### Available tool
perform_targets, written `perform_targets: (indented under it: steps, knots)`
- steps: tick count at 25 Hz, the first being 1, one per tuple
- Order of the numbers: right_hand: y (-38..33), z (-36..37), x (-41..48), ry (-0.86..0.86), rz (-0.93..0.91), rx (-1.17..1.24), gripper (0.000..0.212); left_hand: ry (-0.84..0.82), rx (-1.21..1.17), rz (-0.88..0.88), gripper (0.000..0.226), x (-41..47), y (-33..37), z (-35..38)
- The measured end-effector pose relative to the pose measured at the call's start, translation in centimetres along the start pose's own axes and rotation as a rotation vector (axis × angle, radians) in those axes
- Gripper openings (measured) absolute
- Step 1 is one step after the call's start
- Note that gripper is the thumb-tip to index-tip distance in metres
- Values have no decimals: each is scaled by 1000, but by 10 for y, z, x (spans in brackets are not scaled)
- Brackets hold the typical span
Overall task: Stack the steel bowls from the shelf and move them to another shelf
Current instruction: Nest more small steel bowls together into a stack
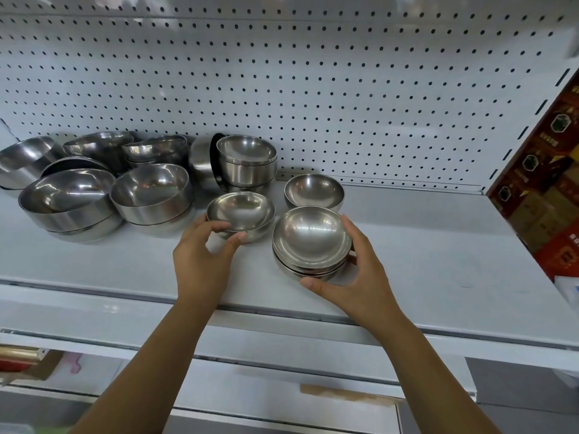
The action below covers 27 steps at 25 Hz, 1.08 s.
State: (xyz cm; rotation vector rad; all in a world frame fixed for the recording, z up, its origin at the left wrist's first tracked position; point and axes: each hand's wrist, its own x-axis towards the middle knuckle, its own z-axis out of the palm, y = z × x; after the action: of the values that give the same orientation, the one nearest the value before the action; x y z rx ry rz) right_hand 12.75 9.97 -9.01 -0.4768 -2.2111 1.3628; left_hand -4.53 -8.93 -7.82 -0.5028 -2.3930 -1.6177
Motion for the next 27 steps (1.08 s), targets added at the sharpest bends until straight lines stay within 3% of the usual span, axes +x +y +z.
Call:
perform_targets:
  steps: [5, 10, 19, 27]
  knots:
    - [-2, 0, 0, -2, 7, 15, 114, 70, -237, 141, 20, -10, 21, -10]
    - [-5, 0, 2, -1, 4, 21, 113, -126, -444, 174, 23, -9, 44, -5]
    - [-3, 1, 5, -27, 3, -10, 127, -274, -231, 285, 27, -26, 50, 14]
    - [-1, 0, 4, -33, 26, 35, 137, -286, -182, 378, 29, -31, 37, 17]
